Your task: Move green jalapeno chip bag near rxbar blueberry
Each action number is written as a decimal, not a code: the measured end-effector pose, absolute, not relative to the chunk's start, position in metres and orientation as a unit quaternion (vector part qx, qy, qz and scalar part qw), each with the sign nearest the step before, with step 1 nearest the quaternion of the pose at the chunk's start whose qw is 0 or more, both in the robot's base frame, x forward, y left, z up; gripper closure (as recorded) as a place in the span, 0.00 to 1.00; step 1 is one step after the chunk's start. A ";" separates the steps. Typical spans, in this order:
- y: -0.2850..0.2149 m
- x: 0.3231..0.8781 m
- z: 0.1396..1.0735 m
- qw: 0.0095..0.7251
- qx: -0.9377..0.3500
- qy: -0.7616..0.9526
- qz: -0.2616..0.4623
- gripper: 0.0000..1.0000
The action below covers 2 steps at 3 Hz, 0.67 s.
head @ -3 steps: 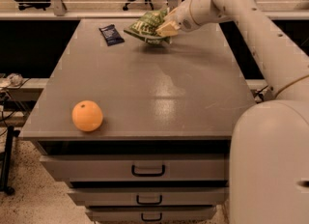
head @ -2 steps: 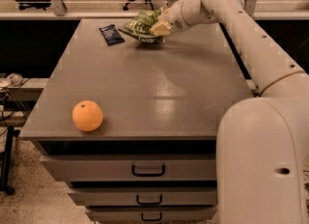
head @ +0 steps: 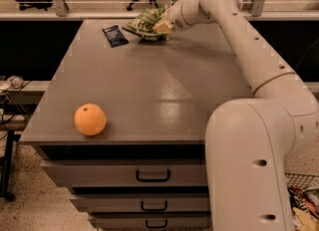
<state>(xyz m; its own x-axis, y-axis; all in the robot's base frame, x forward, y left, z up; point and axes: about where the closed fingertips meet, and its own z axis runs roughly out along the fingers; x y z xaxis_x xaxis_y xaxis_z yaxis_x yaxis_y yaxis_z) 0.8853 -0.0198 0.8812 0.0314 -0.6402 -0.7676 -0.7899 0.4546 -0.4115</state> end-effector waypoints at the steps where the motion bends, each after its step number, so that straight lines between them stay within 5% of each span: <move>1: -0.023 0.893 0.879 0.497 -0.511 0.698 0.067 0.60; 2: -0.030 0.895 0.881 0.497 -0.505 0.703 0.063 0.37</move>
Offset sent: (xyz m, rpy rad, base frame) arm 0.0142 -0.0260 0.0100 -0.0069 -0.0047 -0.0681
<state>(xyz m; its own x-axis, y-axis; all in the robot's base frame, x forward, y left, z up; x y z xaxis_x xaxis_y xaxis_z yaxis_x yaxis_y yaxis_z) 0.8952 -0.0297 0.8807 0.0050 -0.6472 -0.7623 -0.7727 0.4814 -0.4137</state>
